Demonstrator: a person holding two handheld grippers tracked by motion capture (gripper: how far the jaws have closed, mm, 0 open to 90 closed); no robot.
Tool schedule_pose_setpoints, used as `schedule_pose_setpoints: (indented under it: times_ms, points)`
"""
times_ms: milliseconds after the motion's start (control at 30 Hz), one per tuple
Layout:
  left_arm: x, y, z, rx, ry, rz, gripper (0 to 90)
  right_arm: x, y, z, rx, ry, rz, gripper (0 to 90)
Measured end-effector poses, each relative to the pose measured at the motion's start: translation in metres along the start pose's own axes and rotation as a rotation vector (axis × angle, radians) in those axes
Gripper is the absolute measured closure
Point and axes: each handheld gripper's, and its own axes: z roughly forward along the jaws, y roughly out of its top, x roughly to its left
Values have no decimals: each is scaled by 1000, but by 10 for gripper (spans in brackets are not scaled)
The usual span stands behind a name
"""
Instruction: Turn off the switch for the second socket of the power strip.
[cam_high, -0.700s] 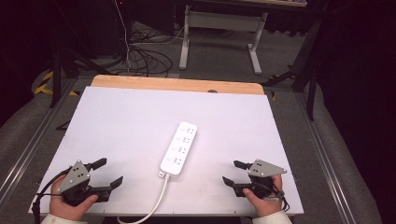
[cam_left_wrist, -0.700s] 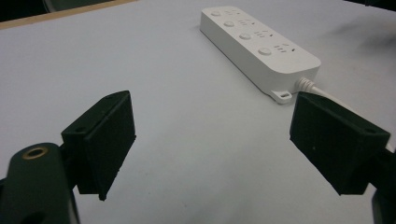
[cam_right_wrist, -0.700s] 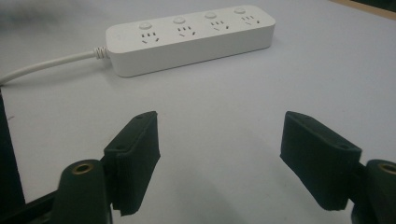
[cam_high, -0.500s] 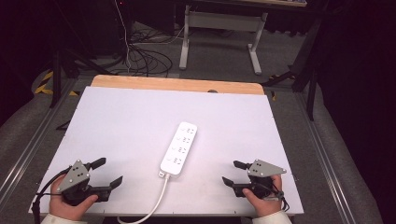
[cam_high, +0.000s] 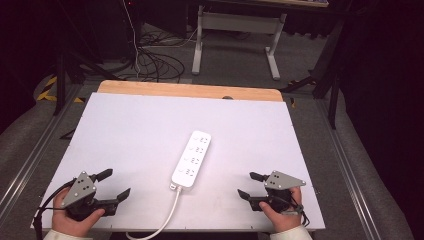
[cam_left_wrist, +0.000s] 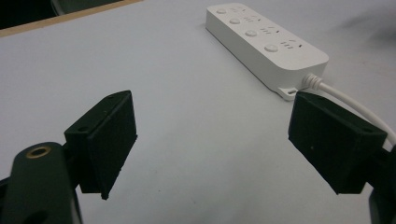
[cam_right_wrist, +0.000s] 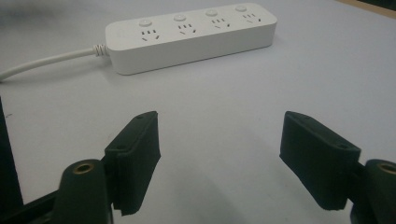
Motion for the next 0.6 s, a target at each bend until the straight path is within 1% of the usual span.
schedule_pose_setpoints:
  times_ms: [33,67,100,133,267,300,367,400,500,533,600]
  points:
    - [-1,0,0,1,-3,-9,158,0,0,0,2,1,0,296]
    - [0,0,0,0,-2,-6,158,0,0,0,1,4,2,302]
    - [0,0,0,3,1,-14,159,0,1,1,1,4,3,309]
    - [0,0,0,3,1,-14,162,0,1,1,1,4,3,309]
    - [0,-1,-1,9,6,-18,171,0,3,1,5,14,6,356]
    - [0,-1,-1,9,7,-17,173,0,5,2,7,24,7,383]
    - [0,0,-1,9,10,-14,173,0,7,3,7,27,8,390]
    - [1,0,-2,7,11,-13,173,1,11,4,11,32,2,415]
    - [1,0,-2,7,13,-15,172,1,15,5,15,38,-2,425]
    - [1,-1,-2,7,12,-18,171,2,18,6,18,43,-12,436]
    - [1,-1,-3,12,6,-20,170,3,22,7,22,44,-13,442]
